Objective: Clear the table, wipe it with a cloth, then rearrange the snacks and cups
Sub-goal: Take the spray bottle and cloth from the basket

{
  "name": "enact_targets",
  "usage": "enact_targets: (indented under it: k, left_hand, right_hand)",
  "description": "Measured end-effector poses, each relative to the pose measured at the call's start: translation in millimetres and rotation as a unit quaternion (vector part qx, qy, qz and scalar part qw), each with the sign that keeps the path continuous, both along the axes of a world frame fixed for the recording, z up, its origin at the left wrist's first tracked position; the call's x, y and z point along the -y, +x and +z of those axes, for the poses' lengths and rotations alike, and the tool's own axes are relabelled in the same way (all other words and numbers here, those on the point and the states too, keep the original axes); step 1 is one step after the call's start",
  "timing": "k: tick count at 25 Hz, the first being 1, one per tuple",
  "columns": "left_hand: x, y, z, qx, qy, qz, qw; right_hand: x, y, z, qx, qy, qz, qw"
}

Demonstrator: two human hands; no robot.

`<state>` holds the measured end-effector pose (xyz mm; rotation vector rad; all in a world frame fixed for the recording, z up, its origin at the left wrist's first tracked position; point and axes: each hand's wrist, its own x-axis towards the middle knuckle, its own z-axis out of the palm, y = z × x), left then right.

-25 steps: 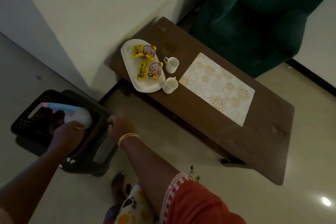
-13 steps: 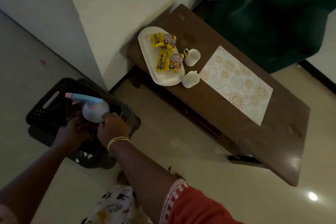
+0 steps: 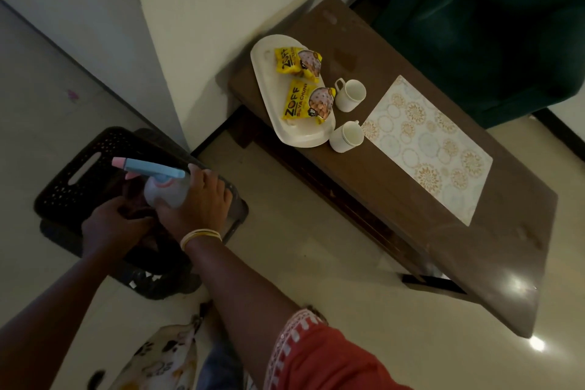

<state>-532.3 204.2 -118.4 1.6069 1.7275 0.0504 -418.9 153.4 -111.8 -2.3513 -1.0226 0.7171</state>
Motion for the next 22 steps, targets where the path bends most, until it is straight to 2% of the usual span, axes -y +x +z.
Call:
enact_targets:
  k: [3, 7, 9, 11, 14, 18, 22]
  left_hand:
    - [-6, 0, 10, 0.095, -0.026, 0.05, 0.994]
    - [-10, -7, 30, 0.286, -0.104, 0.177, 0.936]
    - [-2, 2, 47, 0.352, -0.115, 0.23, 0.9]
    - [10, 21, 71, 0.397, -0.139, 0.258, 0.87]
    - [32, 56, 107, 0.464, -0.221, 0.21, 0.832]
    - [64, 139, 143, 0.495, -0.297, 0.165, 0.8]
    - [99, 236, 176, 0.498, -0.329, 0.111, 0.795]
  right_hand:
    - [-22, 2, 9, -0.072, 0.04, -0.006, 0.997]
    - [-28, 9, 37, -0.212, 0.005, -0.009, 0.977]
    - [-22, 25, 64, -0.189, 0.028, -0.008, 0.982]
    - [-6, 52, 105, -0.151, 0.091, -0.028, 0.984]
    - [32, 101, 171, -0.105, 0.152, -0.061, 0.981]
    - [103, 168, 227, -0.168, 0.09, -0.07, 0.979]
    - [182, 228, 266, -0.182, 0.058, -0.09, 0.977]
